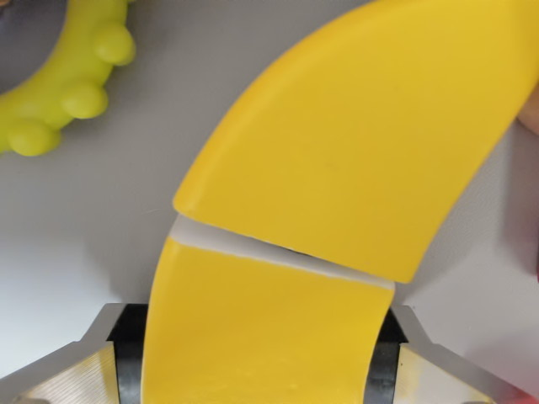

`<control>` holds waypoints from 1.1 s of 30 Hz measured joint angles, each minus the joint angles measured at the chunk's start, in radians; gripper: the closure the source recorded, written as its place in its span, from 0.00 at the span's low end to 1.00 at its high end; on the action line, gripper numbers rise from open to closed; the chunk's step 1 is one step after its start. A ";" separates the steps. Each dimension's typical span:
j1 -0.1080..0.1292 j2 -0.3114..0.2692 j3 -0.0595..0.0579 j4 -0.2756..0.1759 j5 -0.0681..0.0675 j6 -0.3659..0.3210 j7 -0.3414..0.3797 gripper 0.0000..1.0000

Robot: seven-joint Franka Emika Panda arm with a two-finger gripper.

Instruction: Pick an object from the bin

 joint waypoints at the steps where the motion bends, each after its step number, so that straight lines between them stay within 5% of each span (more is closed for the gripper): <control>1: 0.000 -0.001 0.000 0.000 0.000 0.000 0.000 1.00; 33: 0.000 -0.196 0.000 -0.046 0.000 -0.145 0.000 1.00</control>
